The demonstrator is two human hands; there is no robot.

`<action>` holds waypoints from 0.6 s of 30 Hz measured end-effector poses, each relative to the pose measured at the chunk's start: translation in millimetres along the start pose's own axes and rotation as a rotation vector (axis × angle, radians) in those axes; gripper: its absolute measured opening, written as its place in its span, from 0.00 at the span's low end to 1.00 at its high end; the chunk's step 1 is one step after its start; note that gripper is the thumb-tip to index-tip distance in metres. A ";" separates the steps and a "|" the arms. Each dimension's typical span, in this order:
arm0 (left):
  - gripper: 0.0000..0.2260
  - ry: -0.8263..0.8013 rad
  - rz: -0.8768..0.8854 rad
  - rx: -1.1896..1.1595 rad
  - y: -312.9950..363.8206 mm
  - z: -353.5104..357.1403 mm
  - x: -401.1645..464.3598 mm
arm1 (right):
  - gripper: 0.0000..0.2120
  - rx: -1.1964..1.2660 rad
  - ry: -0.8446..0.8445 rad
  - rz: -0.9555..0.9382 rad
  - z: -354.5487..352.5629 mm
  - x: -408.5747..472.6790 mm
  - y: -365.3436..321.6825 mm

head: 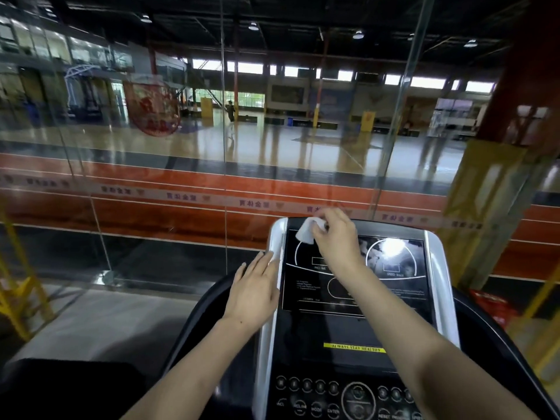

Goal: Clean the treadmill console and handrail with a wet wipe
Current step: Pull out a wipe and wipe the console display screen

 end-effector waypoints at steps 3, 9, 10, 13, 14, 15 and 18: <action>0.28 -0.019 0.022 -0.003 -6.9 8.9 12.5 | 0.05 -0.129 -0.020 -0.124 20.7 9.6 -9.5; 0.29 -0.004 0.091 0.149 -15.5 29.5 13.1 | 0.09 -0.190 -0.260 -0.325 61.1 -50.4 14.4; 0.30 0.001 0.099 0.172 -17.6 32.8 13.3 | 0.09 -0.176 -0.275 -0.333 59.8 -55.4 17.1; 0.31 0.020 0.111 0.196 -18.1 36.6 16.7 | 0.11 -0.213 -0.308 -0.356 59.0 -52.1 18.2; 0.32 0.029 0.109 0.192 -16.2 36.8 19.2 | 0.11 -0.237 -0.324 -0.355 61.1 -47.2 19.4; 0.32 0.034 0.102 0.181 -14.1 37.8 21.6 | 0.12 -0.247 -0.337 -0.336 62.8 -42.6 20.7; 0.31 0.048 0.077 0.148 -9.2 44.2 24.0 | 0.16 -0.247 -0.283 -0.336 64.9 -32.1 23.7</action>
Point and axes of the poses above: each hand's wrist, its own x-axis towards the middle knuckle, its own z-axis out of the palm, y = z × x, the point moved 4 cm from there along x, towards the middle knuckle, and after that the axes turned 1 degree about -z, right-handed, at the moved point
